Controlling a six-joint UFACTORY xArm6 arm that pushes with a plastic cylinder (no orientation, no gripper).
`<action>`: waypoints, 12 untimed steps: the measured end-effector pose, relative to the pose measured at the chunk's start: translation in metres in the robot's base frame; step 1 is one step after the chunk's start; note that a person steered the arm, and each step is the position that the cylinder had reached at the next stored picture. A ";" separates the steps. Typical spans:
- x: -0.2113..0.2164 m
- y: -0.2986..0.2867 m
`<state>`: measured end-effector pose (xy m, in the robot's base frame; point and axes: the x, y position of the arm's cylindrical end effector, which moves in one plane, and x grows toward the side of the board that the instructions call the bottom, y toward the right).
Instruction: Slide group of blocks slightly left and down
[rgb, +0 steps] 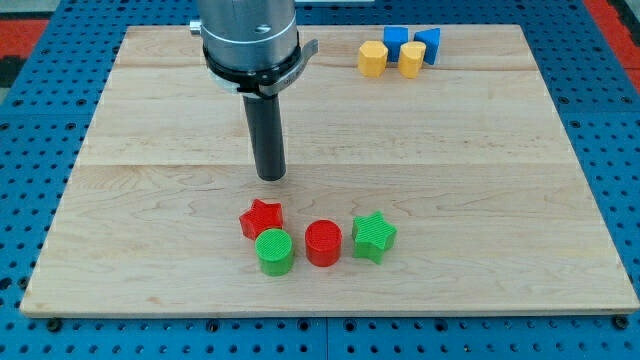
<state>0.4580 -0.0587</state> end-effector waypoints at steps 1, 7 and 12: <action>-0.001 0.000; -0.211 0.301; -0.244 0.230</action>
<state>0.2140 0.1709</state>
